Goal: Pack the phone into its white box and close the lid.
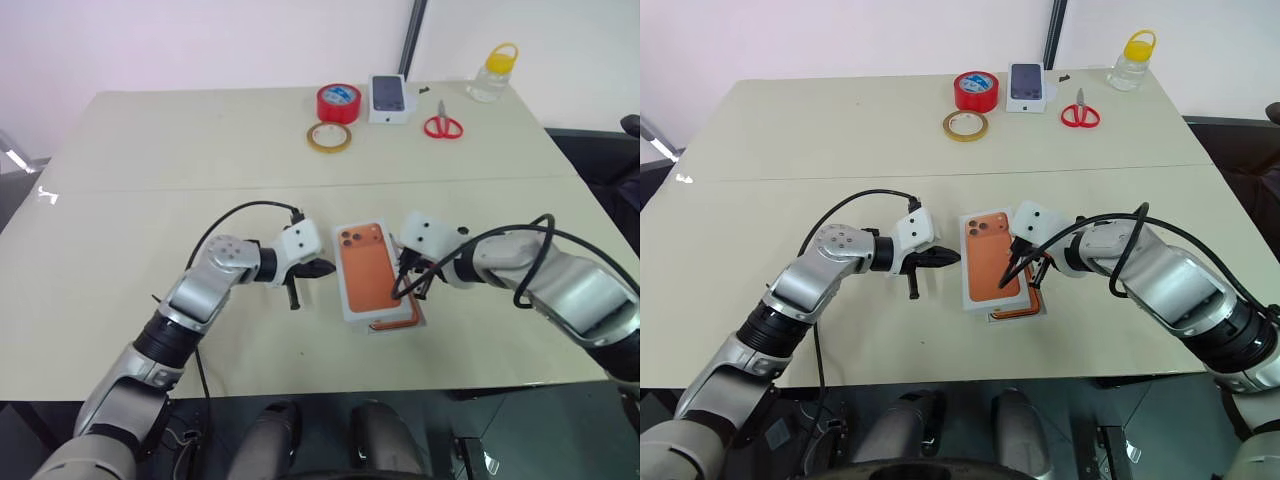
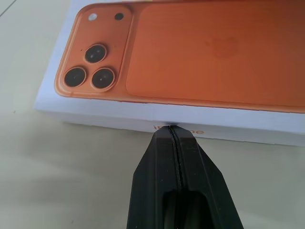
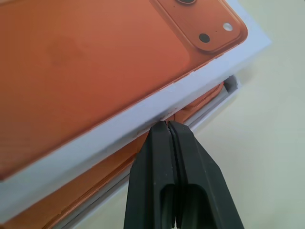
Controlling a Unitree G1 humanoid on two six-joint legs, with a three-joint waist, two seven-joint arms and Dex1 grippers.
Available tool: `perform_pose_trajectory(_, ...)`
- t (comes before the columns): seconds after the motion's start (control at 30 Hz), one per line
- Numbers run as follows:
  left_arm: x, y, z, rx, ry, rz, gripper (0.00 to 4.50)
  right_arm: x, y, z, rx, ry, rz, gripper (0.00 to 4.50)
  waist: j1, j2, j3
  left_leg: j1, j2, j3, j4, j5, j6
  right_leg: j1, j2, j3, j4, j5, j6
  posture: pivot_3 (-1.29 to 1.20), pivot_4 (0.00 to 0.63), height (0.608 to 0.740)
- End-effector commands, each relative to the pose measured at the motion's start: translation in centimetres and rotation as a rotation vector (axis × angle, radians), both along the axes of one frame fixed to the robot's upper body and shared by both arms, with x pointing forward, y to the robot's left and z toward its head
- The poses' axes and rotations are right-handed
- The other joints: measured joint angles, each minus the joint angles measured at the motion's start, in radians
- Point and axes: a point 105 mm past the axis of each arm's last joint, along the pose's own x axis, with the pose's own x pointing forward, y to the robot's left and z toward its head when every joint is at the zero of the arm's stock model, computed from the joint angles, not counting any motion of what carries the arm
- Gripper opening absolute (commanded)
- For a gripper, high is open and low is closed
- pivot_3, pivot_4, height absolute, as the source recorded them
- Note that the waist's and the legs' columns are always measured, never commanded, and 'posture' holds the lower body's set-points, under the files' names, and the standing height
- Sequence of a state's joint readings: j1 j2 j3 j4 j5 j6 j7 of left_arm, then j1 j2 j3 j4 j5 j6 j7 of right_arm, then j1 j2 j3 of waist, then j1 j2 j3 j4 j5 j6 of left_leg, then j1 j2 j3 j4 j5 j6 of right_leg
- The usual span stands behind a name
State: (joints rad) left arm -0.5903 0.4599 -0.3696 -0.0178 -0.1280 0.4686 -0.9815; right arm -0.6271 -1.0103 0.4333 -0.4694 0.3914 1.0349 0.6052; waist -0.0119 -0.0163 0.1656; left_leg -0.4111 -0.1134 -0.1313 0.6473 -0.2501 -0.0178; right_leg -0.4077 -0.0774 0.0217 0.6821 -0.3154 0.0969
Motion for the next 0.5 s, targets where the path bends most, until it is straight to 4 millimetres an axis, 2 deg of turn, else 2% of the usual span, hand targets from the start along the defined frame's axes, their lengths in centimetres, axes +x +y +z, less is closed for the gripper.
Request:
perform_pose_trajectory(0.03, -1.2, -1.3, 1.4, -0.044, -0.031, -0.078, 0.0, -0.9, 1.2, 1.4, 0.02, -0.043, 0.075, 0.03, -0.001, 0.0, 0.0, 0.0, 0.0, 0.0, 0.0, 0.0, 0.0, 0.0, 0.0, 0.0, 0.0, 0.0, 0.0, 0.0, 0.15, 0.74)
perform_pose_trajectory(0.3, -2.1, -2.3, 1.6, -0.06, -0.026, -0.114, 0.0, -1.9, 1.1, 1.1, 0.013, -0.015, 0.096, 0.03, 0.001, 0.0, 0.0, 0.0, 0.0, 0.0, 0.0, 0.0, 0.0, 0.0, 0.0, 0.0, 0.0, 0.0, 0.0, 0.0, 0.15, 0.74)
perform_pose_trajectory(0.5, -2.5, -2.8, 1.7, -0.072, -0.023, -0.124, 0.0, -2.0, 0.7, 0.9, 0.007, -0.009, 0.081, 0.03, 0.001, 0.0, 0.0, 0.0, 0.0, 0.0, 0.0, 0.0, 0.0, 0.0, 0.0, 0.0, 0.0, 0.0, 0.0, 0.0, 0.15, 0.74)
